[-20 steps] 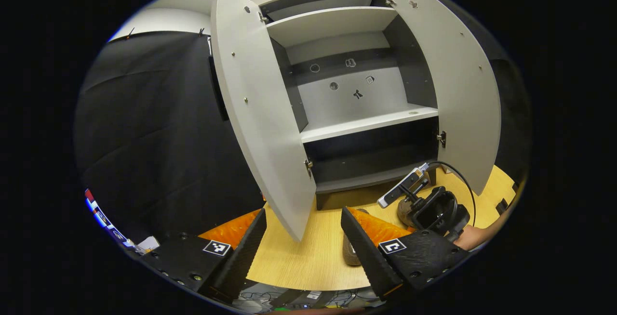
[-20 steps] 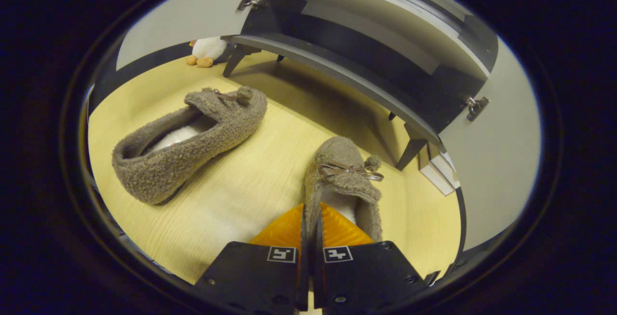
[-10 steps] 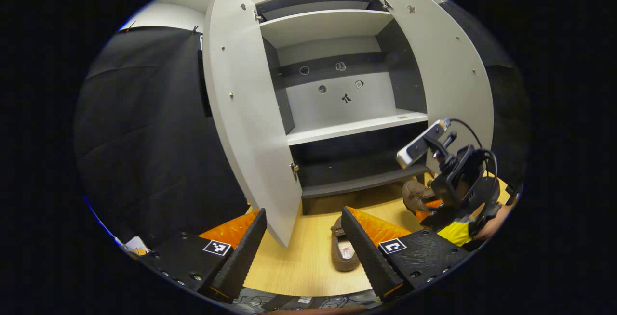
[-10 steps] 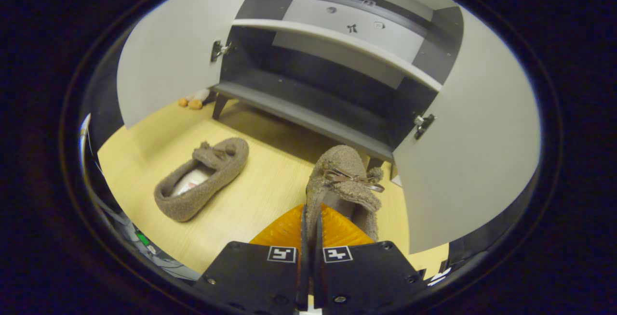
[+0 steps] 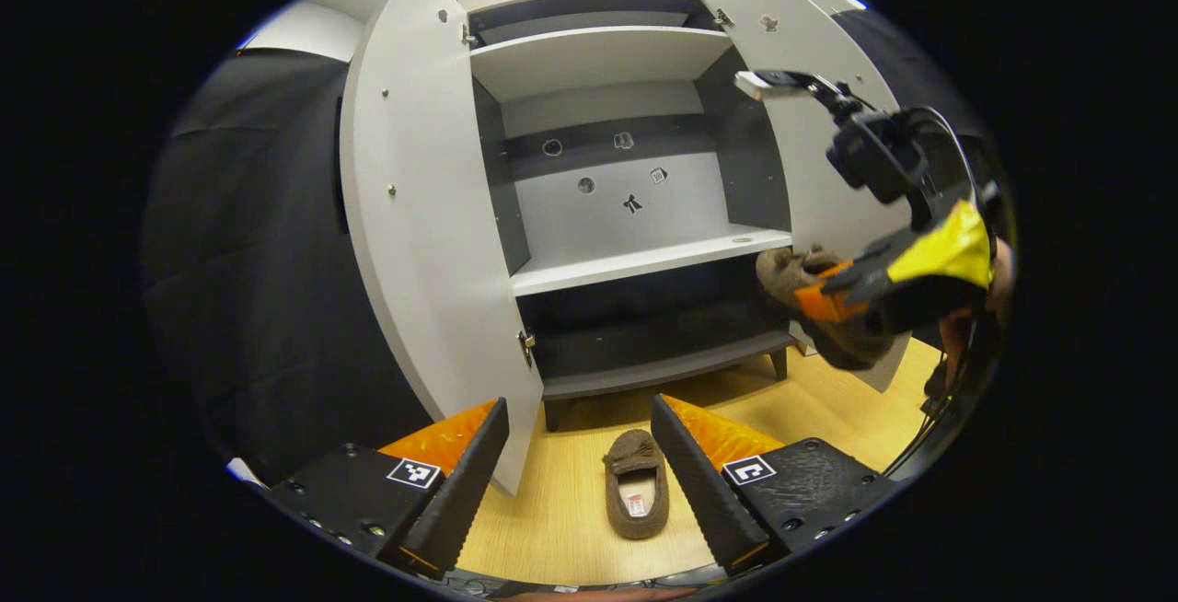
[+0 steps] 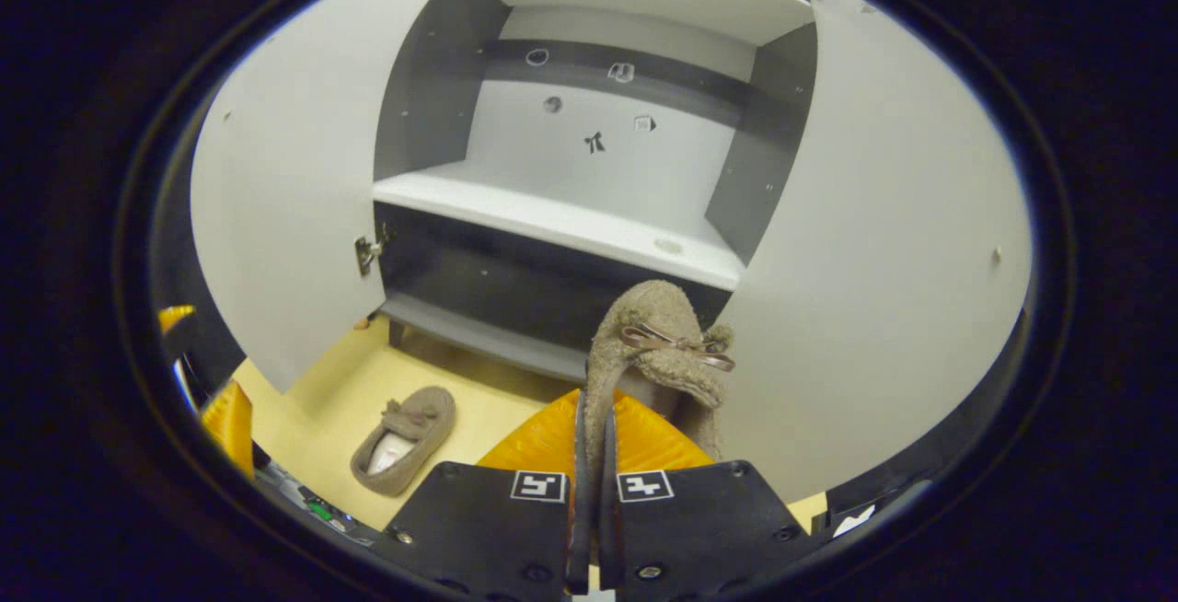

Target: Grab one shoe with the right hand and put it into the shoe cabinet, grab the other shoe with the left hand and put it into the shoe cabinet; then close the right door with the right hand and the left door with the left hand.

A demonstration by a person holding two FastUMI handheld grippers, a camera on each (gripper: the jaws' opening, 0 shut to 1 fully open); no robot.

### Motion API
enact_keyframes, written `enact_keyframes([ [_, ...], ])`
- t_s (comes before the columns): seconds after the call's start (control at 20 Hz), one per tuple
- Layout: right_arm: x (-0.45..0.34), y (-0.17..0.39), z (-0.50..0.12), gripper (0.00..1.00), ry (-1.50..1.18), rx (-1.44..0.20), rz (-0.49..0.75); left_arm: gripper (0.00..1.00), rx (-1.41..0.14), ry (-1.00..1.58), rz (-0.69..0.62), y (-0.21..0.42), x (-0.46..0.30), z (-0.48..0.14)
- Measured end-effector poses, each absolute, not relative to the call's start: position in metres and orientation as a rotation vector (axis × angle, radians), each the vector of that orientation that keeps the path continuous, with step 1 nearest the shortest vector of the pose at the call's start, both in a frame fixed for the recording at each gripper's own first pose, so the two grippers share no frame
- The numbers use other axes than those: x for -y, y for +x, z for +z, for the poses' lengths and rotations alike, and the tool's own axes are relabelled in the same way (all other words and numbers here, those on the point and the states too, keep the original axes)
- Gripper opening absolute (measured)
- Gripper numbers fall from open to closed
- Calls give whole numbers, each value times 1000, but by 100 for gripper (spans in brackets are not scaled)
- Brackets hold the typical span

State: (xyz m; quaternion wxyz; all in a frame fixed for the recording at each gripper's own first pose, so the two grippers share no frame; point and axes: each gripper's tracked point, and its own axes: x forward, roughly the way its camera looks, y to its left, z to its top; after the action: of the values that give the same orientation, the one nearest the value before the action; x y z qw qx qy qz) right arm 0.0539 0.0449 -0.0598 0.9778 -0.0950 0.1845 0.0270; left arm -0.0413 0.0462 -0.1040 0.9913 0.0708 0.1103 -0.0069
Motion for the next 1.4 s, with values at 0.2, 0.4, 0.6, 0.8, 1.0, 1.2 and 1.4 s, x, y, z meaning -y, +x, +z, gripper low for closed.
enact_keyframes([
  [0.2, -47, 95, -7, 7, -148, -413, 53, 96, -225, 134, -3, -43, -50, -107],
  [0.4, -52, 167, 53, 7, -172, -357, 35, 95, -248, 121, 46, -51, -67, -116],
  [0.6, -72, 242, 80, 7, -232, -309, 33, 96, -267, 138, 98, -60, -83, -123],
  [0.8, -83, 295, 63, 7, -219, -366, 35, 95, -285, 126, 147, -68, -95, -126],
  [1.0, -87, 319, 36, 7, -170, -428, 53, 96, -302, 123, 179, -72, -104, -130],
  [1.2, -100, 308, 45, 15, -177, -413, 101, 96, -311, 102, 186, -71, -107, -132],
  [1.4, -85, 291, 66, 48, -196, -329, 70, 100, -310, 89, 157, -64, -100, -134],
])
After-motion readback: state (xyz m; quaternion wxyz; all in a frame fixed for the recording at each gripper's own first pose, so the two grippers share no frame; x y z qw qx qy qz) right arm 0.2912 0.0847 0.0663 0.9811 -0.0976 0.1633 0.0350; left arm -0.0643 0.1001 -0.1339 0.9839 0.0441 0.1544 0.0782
